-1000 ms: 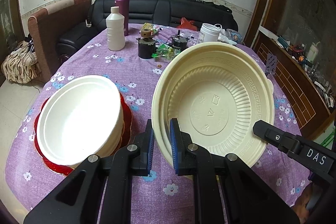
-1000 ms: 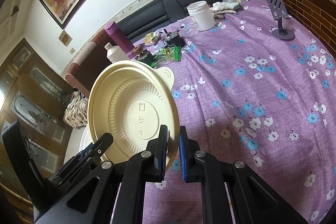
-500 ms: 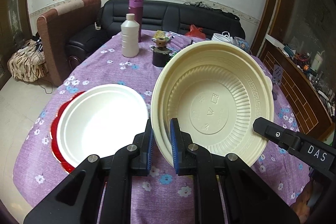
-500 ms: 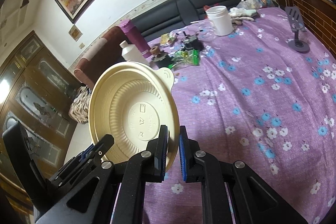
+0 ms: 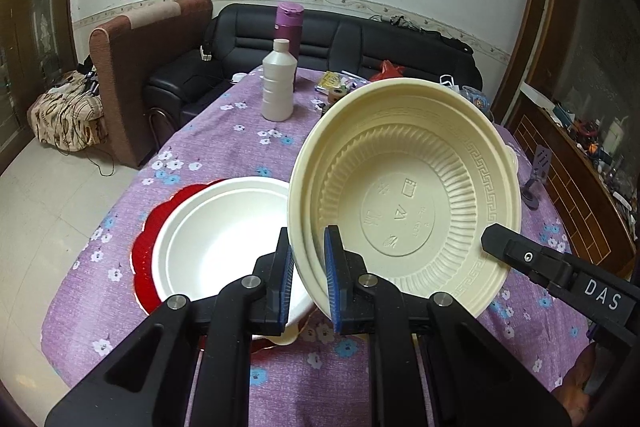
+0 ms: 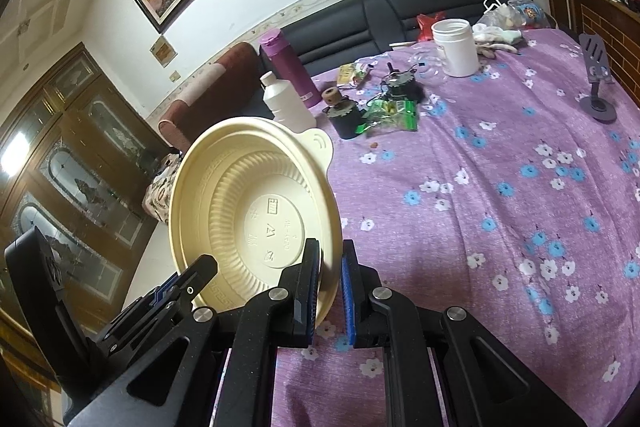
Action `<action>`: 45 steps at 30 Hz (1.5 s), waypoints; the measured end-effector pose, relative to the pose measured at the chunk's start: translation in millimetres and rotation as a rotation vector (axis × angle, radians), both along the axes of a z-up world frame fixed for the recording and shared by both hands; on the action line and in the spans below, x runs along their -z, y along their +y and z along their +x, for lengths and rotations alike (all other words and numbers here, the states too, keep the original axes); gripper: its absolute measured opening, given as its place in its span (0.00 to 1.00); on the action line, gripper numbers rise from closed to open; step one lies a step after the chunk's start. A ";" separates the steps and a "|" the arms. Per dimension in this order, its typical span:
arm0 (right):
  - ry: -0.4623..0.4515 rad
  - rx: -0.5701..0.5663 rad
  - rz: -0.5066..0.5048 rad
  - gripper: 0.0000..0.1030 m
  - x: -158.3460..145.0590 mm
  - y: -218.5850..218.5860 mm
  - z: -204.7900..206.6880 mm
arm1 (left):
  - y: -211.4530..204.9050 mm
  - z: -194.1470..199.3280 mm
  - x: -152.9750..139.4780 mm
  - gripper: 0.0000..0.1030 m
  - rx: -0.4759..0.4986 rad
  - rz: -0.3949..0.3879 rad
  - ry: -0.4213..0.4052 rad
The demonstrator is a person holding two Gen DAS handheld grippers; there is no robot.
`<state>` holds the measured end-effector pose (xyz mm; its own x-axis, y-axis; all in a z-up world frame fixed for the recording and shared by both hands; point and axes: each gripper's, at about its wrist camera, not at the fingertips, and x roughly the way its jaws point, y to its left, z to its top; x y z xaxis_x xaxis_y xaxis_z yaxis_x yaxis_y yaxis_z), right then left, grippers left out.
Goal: Organize plates and bowls
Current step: 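Lower the cream bowl onto the white foam bowl on the stack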
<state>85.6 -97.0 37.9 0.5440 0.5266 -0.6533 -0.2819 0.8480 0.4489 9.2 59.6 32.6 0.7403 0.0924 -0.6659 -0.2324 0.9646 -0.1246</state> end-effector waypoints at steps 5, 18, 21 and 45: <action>-0.007 -0.028 0.001 0.09 -2.9 11.9 2.0 | 12.8 -4.8 -5.3 0.12 -0.020 0.002 -0.006; -0.029 -0.145 0.019 0.09 -21.7 67.1 4.3 | 61.3 -24.2 -22.1 0.13 -0.105 -0.009 -0.038; -0.005 -0.175 0.021 0.09 -15.7 81.4 8.6 | 72.9 -25.6 -16.0 0.12 -0.131 -0.013 -0.024; 0.087 -0.215 -0.065 0.09 18.4 112.6 14.5 | 96.3 -22.8 26.7 0.13 -0.156 -0.090 0.085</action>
<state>100.2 15.6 19.4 0.3642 0.5798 -0.7288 -0.4214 0.8005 0.4262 -13.6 155.9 5.8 0.6621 0.1388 -0.7364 -0.3916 0.9020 -0.1820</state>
